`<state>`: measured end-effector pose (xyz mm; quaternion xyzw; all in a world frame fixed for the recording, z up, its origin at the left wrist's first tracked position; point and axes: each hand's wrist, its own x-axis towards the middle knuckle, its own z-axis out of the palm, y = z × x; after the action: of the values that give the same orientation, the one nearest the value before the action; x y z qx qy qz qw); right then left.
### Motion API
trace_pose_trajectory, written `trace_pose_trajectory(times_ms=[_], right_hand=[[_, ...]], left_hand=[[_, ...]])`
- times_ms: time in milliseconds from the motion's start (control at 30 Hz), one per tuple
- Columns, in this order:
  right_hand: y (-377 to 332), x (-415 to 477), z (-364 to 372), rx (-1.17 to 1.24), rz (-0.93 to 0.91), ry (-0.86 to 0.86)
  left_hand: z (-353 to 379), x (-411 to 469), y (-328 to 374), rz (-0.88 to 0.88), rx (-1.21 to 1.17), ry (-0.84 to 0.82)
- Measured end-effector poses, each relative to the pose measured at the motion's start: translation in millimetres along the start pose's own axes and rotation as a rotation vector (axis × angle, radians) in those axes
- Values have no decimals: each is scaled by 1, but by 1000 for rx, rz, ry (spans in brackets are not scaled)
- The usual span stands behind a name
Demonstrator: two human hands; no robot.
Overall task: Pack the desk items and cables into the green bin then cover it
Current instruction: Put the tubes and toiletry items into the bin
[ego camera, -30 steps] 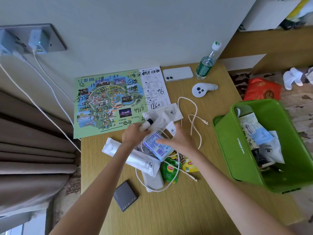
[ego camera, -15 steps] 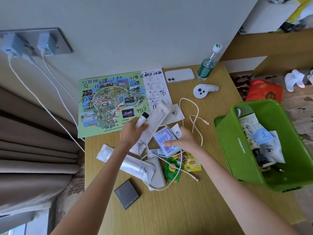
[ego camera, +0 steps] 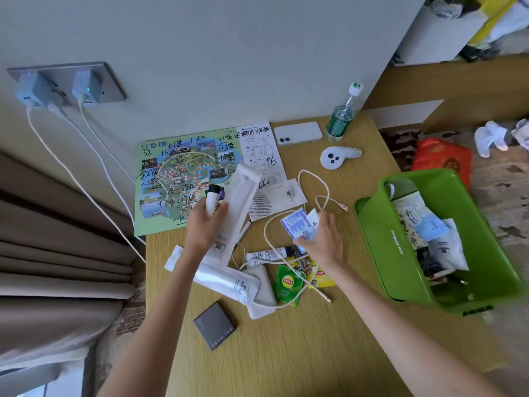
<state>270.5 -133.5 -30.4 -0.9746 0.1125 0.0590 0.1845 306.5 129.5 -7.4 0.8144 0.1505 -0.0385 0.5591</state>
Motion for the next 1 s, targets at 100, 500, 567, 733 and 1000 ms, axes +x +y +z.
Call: trace_pose_trajectory(times_ms=[100,500,567,733,1000], right_hand=[[-5,-7,6,-40,-25,-38],[8,-7,-87,175,-23,-51],[25,-10,-113,222,0,-18],[76,-21,-166,387,77,94],[150,-22,-198,420,203,270]], left_hand=[[3,-13,-3,-22,12,8],[61,-53,39,-32,-14,-152],[82,-57,58,-27,-62,-182],[133,-70,106,36,-117,-242],[195,-92,154,82,-109,-280]])
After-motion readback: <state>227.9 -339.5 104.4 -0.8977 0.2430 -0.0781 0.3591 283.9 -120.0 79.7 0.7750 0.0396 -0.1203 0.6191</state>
